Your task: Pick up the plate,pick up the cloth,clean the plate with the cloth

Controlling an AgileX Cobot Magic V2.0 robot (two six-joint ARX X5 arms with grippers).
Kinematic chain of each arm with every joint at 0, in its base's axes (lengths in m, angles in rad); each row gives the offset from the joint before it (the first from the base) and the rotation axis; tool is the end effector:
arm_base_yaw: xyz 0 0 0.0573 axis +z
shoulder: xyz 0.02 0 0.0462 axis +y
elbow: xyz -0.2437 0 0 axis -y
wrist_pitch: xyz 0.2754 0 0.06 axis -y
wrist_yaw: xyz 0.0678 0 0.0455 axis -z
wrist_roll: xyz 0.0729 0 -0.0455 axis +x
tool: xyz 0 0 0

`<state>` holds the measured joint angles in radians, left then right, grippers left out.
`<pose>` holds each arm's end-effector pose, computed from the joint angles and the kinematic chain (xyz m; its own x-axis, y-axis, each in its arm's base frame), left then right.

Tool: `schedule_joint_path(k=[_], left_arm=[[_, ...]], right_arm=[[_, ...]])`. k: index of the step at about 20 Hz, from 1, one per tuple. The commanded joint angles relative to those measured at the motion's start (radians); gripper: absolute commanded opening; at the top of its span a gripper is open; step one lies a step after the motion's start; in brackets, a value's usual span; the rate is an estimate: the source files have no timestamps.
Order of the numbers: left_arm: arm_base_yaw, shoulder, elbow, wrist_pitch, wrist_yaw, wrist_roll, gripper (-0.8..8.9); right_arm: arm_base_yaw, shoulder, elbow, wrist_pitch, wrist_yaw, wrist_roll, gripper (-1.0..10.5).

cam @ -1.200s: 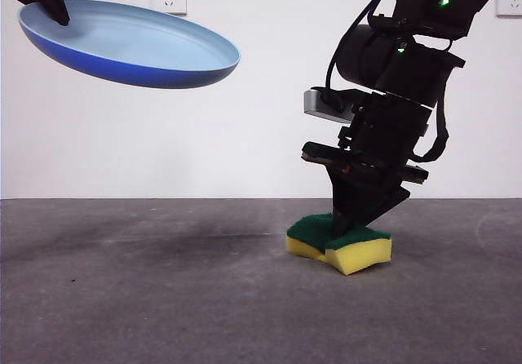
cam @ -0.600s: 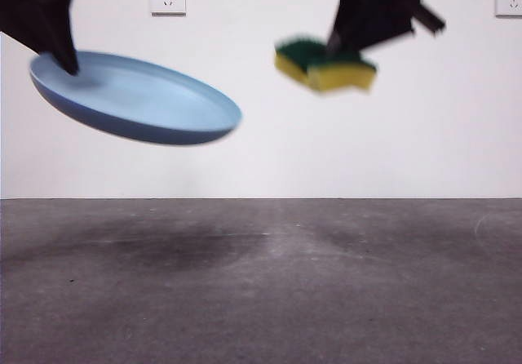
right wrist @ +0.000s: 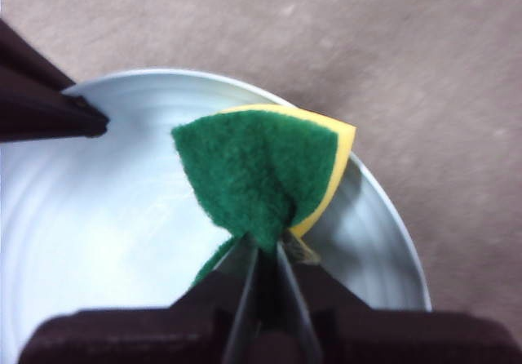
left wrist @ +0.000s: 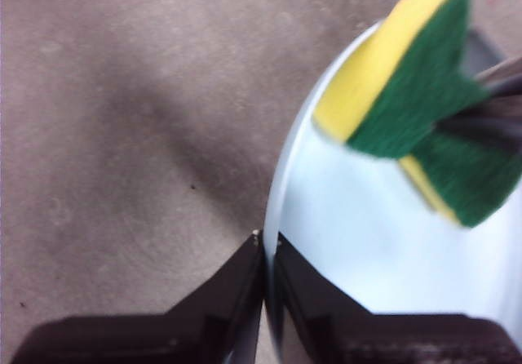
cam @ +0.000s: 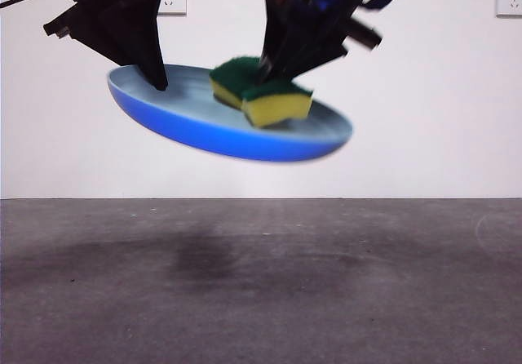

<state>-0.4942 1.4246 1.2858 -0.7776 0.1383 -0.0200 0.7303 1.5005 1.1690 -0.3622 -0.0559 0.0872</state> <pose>0.3040 -0.1752 0.2548 0.4653 -0.4073 -0.7858 0.5296 0.8395 -0.1215 0.2885 0.2638 0.2238 0.5346 0.5537 -0.6384 -0.6539 0.7496 0.1025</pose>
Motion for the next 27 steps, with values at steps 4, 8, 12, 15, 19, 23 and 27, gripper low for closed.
schedule_joint_path(k=[4,8,12,15,19,23,27], left_arm=[[-0.008,-0.002,-0.006,0.112,0.024,-0.033,-0.08],[-0.004,-0.002,-0.006,0.128,0.021,-0.032,-0.08],[0.026,-0.002,-0.006,0.067,0.027,-0.018,-0.08],[0.031,-0.002,-0.006,-0.013,0.083,0.026,-0.08],[0.031,-0.002,-0.006,-0.048,0.203,0.051,-0.08],[0.031,-0.002,-0.006,-0.034,0.342,0.051,-0.08],[0.031,-0.002,-0.006,0.039,0.324,0.025,-0.08]], right_arm=[[0.115,0.062,-0.004,0.017,-0.1,0.018,-0.2],[0.172,0.061,-0.004,-0.103,-0.12,-0.001,-0.2],[0.17,0.061,-0.004,-0.356,0.157,-0.058,-0.2],[0.124,0.053,-0.004,-0.343,0.338,-0.079,-0.2],[0.077,0.053,-0.004,-0.173,0.331,-0.077,-0.2],[0.068,0.053,-0.004,-0.019,0.134,-0.076,-0.2],[0.097,0.055,-0.004,0.059,-0.136,-0.009,-0.2]])
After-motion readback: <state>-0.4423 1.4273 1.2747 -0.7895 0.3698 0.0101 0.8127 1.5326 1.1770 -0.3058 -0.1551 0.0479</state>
